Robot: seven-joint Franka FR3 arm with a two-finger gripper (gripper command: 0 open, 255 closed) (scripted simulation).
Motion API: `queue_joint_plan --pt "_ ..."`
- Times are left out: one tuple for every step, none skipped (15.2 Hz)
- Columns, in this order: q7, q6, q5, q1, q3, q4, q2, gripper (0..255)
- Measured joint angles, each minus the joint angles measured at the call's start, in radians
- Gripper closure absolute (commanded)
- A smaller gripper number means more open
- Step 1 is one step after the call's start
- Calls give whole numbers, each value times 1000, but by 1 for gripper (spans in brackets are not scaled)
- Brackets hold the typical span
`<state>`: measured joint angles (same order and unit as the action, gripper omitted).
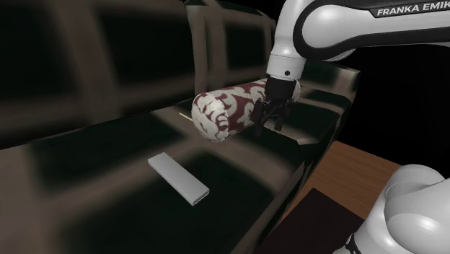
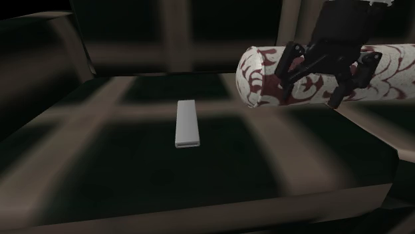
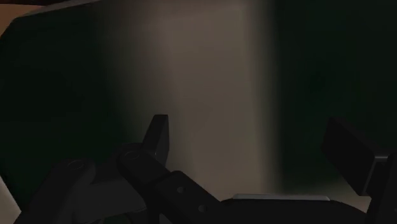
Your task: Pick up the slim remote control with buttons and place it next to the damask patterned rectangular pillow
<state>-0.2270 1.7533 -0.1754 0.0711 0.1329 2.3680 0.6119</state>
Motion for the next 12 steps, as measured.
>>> queue_joint_plan --pt "-19 12 -5 5 19 -12 -21 0" --pt "-44 30 -11 12 43 -27 -50 0" --pt "-64 45 -14 17 62 -40 -74 0" --pt "-87 54 -16 22 82 -60 -99 0" --pt "-107 71 -16 26 102 -78 -130 0" --pt "-131 86 -16 30 123 -94 -159 0" --pt "-157 96 -14 35 145 -115 -186 0" --pt "-177 114 -13 39 163 -121 -208 0" --pt "-196 129 -6 40 180 -142 -242 0" --pt "-220 145 0 44 200 -159 -273 0" --pt "-245 155 10 46 218 -185 -307 0" --pt "-271 163 20 50 238 -211 -340 0"
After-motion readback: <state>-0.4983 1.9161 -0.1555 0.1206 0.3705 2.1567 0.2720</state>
